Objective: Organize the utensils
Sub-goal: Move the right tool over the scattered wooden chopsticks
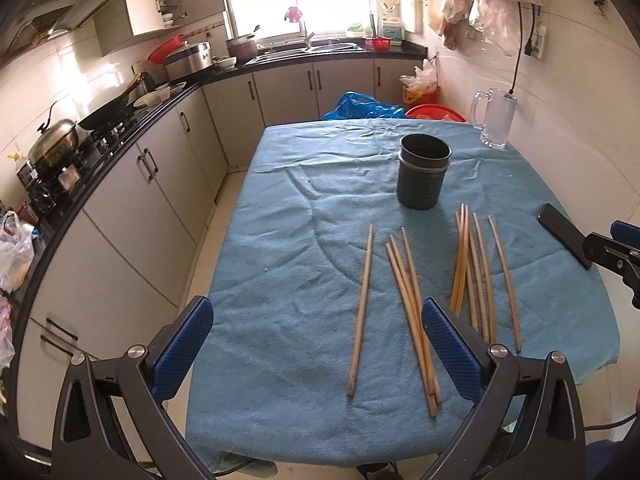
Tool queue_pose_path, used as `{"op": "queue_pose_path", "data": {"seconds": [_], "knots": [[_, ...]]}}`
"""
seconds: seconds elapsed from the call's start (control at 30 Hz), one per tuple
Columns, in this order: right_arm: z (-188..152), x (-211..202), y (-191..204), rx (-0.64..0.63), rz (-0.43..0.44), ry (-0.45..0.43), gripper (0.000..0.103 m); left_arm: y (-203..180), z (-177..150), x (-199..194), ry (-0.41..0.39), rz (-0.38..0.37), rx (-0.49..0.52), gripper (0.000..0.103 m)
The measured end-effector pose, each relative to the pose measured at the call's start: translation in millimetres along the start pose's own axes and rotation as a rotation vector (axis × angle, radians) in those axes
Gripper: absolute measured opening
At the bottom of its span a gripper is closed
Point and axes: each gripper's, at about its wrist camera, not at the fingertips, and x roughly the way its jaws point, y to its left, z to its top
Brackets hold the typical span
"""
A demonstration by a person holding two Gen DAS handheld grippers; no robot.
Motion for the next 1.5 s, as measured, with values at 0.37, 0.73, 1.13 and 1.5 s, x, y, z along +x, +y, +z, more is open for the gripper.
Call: {"op": "queue_pose_path", "data": {"seconds": [0.37, 0.73, 1.13, 1.5], "knots": [[3, 8, 17, -0.031, 0.040, 0.013, 0.088, 18, -6, -6, 0.005, 0.036, -0.033, 0.103], [3, 13, 10, -0.002, 0.033, 0.031, 0.088, 16, -2, 0, 0.016, 0.022, -0.028, 0.103], [-8, 14, -29, 0.112, -0.032, 0.070, 0.083, -10, 9, 19, 0.047, -0.058, 0.010, 0.103], [-15, 29, -72, 0.193, -0.064, 0.159, 0.073, -39, 13, 55, 0.133, -0.124, 0.016, 0.103]]}}
